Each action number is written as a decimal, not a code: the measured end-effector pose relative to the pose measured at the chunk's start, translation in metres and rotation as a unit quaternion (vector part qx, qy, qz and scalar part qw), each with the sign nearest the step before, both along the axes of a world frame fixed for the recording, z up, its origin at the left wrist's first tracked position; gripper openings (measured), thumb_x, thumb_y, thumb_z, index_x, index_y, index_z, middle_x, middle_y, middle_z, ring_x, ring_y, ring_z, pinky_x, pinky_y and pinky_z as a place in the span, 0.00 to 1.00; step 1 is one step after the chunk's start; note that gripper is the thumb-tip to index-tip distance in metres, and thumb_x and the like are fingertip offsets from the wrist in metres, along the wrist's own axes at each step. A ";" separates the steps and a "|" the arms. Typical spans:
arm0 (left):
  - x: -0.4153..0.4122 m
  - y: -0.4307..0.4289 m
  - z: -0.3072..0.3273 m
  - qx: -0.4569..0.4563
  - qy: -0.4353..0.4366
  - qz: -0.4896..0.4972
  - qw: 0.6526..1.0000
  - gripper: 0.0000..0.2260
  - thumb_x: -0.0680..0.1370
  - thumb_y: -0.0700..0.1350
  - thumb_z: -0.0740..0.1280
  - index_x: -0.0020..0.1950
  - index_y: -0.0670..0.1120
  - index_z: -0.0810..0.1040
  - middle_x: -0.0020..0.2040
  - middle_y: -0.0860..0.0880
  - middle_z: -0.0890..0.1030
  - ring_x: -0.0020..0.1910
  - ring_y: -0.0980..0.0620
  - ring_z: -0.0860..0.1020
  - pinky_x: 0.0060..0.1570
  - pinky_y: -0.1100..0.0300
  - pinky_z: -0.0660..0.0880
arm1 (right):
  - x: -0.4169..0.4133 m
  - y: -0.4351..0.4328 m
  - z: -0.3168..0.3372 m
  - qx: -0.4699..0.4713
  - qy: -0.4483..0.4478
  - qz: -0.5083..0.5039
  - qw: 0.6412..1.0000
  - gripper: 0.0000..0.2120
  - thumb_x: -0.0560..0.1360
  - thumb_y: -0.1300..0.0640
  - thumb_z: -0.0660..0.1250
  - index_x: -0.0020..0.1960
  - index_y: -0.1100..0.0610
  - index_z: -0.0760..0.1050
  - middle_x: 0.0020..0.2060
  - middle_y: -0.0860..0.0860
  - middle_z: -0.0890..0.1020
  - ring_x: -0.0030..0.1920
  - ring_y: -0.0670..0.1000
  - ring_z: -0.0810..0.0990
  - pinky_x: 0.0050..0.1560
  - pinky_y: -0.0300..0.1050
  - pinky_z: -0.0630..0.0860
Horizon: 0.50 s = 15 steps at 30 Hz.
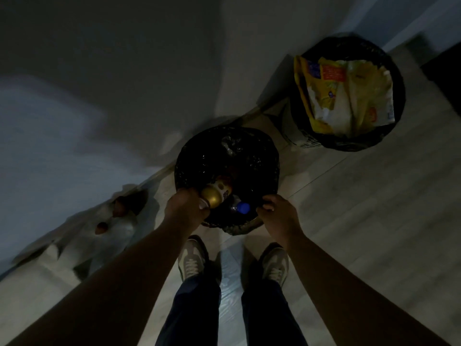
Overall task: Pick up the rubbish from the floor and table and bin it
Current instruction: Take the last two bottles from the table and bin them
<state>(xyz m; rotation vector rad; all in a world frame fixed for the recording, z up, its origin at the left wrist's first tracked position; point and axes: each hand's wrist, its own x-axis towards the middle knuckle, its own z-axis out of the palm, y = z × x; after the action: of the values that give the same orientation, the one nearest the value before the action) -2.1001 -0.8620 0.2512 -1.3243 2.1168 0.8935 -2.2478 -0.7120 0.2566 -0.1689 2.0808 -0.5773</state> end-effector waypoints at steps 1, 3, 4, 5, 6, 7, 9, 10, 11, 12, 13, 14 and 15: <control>0.000 0.000 0.003 0.000 0.007 0.000 1.000 0.20 0.73 0.50 0.71 0.61 0.43 0.73 0.56 0.43 0.77 0.54 0.46 0.77 0.53 0.51 0.76 | -0.001 0.001 0.003 0.001 -0.002 -0.001 1.000 0.18 0.75 0.61 0.67 0.64 0.59 0.73 0.56 0.55 0.80 0.56 0.52 0.78 0.54 0.42 0.74; -0.001 0.001 0.013 0.000 0.012 -0.006 1.000 0.22 0.73 0.52 0.71 0.61 0.43 0.72 0.55 0.43 0.77 0.53 0.46 0.77 0.53 0.51 0.76 | -0.002 0.002 0.008 -0.001 -0.004 -0.007 1.000 0.17 0.75 0.61 0.67 0.64 0.59 0.73 0.56 0.55 0.80 0.57 0.53 0.78 0.54 0.42 0.74; -0.003 0.001 0.019 -0.001 0.013 -0.009 1.000 0.22 0.73 0.53 0.70 0.61 0.43 0.72 0.55 0.43 0.77 0.53 0.46 0.77 0.53 0.52 0.76 | -0.002 0.002 0.011 -0.003 -0.003 -0.010 1.000 0.17 0.75 0.61 0.67 0.63 0.59 0.73 0.55 0.55 0.80 0.57 0.53 0.78 0.55 0.43 0.74; -0.006 0.002 0.025 -0.001 0.015 -0.008 1.000 0.22 0.73 0.53 0.70 0.61 0.42 0.72 0.54 0.43 0.77 0.52 0.46 0.77 0.51 0.54 0.76 | -0.003 0.001 0.016 -0.002 -0.005 -0.013 1.000 0.17 0.75 0.61 0.67 0.63 0.59 0.74 0.55 0.56 0.81 0.57 0.53 0.78 0.56 0.45 0.75; -0.010 0.003 0.030 -0.003 0.020 -0.002 1.000 0.22 0.73 0.54 0.70 0.60 0.42 0.72 0.53 0.44 0.77 0.51 0.47 0.77 0.49 0.56 0.75 | -0.003 0.001 0.020 -0.003 -0.006 -0.016 1.000 0.17 0.75 0.61 0.67 0.63 0.59 0.74 0.56 0.56 0.81 0.56 0.53 0.78 0.58 0.47 0.75; -0.014 0.004 0.037 -0.004 0.022 0.011 1.000 0.23 0.72 0.55 0.70 0.60 0.43 0.72 0.52 0.44 0.77 0.50 0.47 0.77 0.46 0.58 0.73 | -0.004 0.001 0.025 -0.003 -0.007 -0.014 1.000 0.17 0.75 0.61 0.67 0.63 0.59 0.74 0.56 0.57 0.80 0.57 0.54 0.78 0.59 0.49 0.75; -0.023 0.006 0.048 -0.011 0.014 0.023 1.000 0.25 0.71 0.56 0.71 0.61 0.44 0.72 0.54 0.45 0.77 0.51 0.47 0.77 0.47 0.57 0.73 | -0.007 0.001 0.034 0.000 -0.004 -0.010 1.000 0.17 0.75 0.61 0.67 0.63 0.60 0.74 0.56 0.57 0.80 0.57 0.55 0.78 0.60 0.50 0.75; -0.026 0.007 0.051 -0.014 0.001 0.007 1.000 0.27 0.71 0.57 0.71 0.63 0.44 0.71 0.57 0.44 0.77 0.54 0.47 0.77 0.51 0.55 0.74 | -0.008 0.002 0.037 0.000 -0.001 -0.011 1.000 0.17 0.75 0.61 0.67 0.63 0.60 0.74 0.56 0.57 0.80 0.56 0.54 0.78 0.59 0.49 0.75; -0.028 0.008 0.054 -0.006 -0.012 -0.011 1.000 0.30 0.70 0.57 0.72 0.66 0.44 0.69 0.60 0.44 0.75 0.58 0.46 0.75 0.55 0.54 0.74 | -0.009 0.002 0.043 0.001 -0.006 -0.014 1.000 0.17 0.75 0.61 0.66 0.63 0.59 0.74 0.56 0.57 0.80 0.55 0.53 0.78 0.57 0.46 0.75; -0.028 0.009 0.054 0.015 -0.014 -0.019 1.000 0.34 0.69 0.57 0.74 0.69 0.44 0.66 0.64 0.44 0.73 0.62 0.45 0.73 0.59 0.53 0.72 | -0.010 0.003 0.046 -0.001 -0.008 -0.018 1.000 0.17 0.75 0.61 0.66 0.63 0.59 0.74 0.55 0.56 0.80 0.54 0.52 0.78 0.55 0.44 0.74; -0.029 0.009 0.057 0.053 -0.009 -0.013 0.998 0.38 0.67 0.56 0.76 0.71 0.44 0.64 0.66 0.43 0.70 0.65 0.45 0.70 0.63 0.51 0.71 | -0.011 0.004 0.052 0.000 -0.011 -0.018 1.000 0.17 0.75 0.61 0.66 0.63 0.59 0.74 0.55 0.55 0.80 0.53 0.52 0.78 0.53 0.43 0.74; -0.028 0.010 0.058 0.089 0.000 -0.002 0.996 0.40 0.66 0.55 0.77 0.72 0.45 0.62 0.68 0.43 0.69 0.67 0.44 0.69 0.65 0.49 0.69 | -0.013 0.005 0.054 -0.002 -0.010 -0.016 1.000 0.16 0.75 0.60 0.67 0.63 0.59 0.74 0.54 0.55 0.80 0.52 0.51 0.78 0.52 0.42 0.73; -0.029 0.010 0.061 0.107 0.008 0.010 0.994 0.40 0.67 0.53 0.77 0.72 0.45 0.61 0.68 0.43 0.68 0.67 0.44 0.68 0.65 0.49 0.70 | -0.014 0.006 0.060 0.000 -0.013 -0.016 1.000 0.16 0.75 0.60 0.67 0.62 0.58 0.74 0.53 0.54 0.80 0.51 0.50 0.77 0.50 0.42 0.73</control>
<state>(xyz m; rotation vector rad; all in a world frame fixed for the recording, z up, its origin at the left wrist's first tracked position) -2.1289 -0.8522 0.3124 -1.2342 1.9597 1.1078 -2.2622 -0.7060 0.3170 -0.1274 2.0624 -0.5972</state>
